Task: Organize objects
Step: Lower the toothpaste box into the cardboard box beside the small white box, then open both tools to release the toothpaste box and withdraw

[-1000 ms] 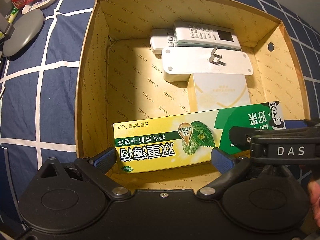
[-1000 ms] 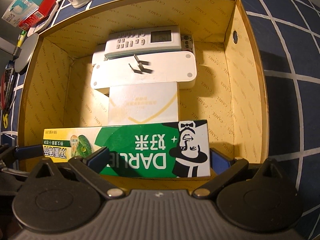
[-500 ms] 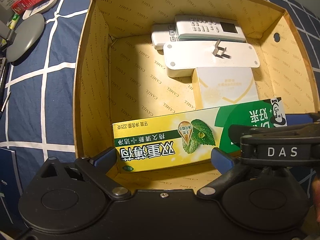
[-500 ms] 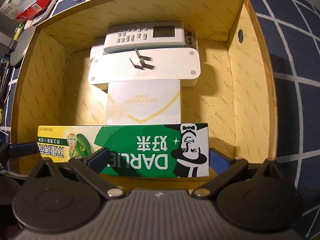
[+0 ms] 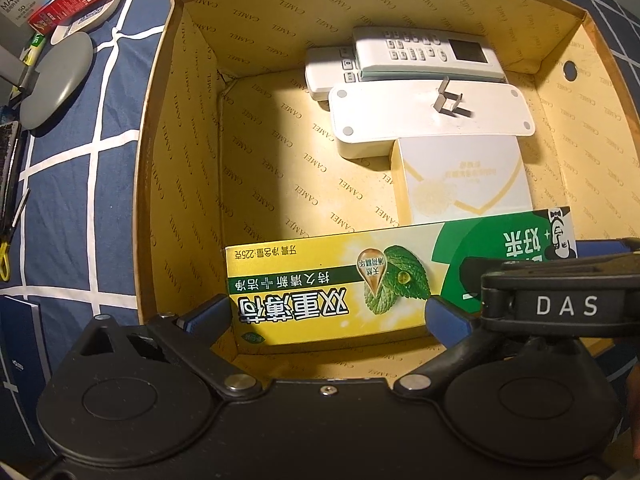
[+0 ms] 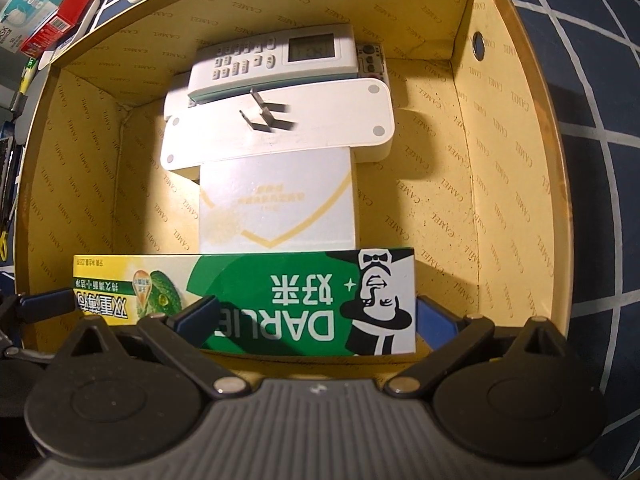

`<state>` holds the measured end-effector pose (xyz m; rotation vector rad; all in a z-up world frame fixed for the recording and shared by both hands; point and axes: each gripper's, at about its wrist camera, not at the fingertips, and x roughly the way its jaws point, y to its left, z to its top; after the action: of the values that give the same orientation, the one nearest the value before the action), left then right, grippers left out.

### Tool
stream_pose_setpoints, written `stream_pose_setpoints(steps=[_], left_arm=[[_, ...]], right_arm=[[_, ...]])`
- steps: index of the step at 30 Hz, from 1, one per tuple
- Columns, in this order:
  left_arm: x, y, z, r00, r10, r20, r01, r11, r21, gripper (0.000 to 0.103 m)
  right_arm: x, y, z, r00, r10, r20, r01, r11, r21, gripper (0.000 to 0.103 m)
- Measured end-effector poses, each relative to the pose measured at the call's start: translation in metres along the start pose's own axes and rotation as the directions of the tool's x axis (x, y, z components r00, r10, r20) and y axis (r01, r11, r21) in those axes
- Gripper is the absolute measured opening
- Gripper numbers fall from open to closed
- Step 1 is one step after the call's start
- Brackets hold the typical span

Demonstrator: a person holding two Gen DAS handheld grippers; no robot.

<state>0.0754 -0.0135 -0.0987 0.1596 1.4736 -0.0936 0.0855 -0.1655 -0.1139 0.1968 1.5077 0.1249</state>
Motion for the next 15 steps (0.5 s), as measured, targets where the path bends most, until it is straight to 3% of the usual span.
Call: stream_pose_setpoints(steps=[15], left_arm=[[-0.0014,-0.0038,0.0017,1.000,0.002,0.003,-0.002,1.000,-0.018,0.103]], right_arm=[[0.0002,0.0025,0.0011,1.000,-0.006,0.014,0.006,1.000,0.000,0.099]])
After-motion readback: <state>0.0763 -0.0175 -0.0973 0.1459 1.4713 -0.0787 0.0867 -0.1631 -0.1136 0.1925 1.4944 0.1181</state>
